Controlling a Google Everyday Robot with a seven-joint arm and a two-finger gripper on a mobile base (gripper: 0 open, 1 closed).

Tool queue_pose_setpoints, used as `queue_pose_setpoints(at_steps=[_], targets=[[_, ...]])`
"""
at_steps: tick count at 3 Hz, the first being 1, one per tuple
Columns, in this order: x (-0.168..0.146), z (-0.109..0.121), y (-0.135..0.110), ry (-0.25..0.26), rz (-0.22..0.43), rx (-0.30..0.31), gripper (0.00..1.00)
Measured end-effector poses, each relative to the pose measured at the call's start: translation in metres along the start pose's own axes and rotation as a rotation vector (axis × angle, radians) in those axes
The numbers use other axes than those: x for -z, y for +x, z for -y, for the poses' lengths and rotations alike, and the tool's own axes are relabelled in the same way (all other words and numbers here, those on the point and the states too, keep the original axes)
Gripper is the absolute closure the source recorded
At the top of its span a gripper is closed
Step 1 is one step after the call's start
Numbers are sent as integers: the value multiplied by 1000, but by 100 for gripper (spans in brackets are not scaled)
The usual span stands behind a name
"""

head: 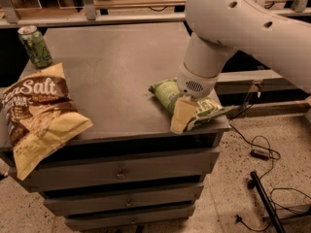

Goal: Pick green jalapeno chip bag

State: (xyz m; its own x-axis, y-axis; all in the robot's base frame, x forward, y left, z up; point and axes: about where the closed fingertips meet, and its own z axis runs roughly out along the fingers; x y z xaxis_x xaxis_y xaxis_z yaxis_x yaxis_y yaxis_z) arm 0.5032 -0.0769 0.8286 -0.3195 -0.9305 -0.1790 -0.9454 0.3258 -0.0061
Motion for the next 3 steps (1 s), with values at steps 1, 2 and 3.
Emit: queue_pose_setpoints(at_steps=[1, 2, 3], targets=[[3, 0, 0, 0, 0, -1, 52], [7, 0, -1, 0, 0, -1, 53], [7, 0, -1, 0, 0, -1, 54]])
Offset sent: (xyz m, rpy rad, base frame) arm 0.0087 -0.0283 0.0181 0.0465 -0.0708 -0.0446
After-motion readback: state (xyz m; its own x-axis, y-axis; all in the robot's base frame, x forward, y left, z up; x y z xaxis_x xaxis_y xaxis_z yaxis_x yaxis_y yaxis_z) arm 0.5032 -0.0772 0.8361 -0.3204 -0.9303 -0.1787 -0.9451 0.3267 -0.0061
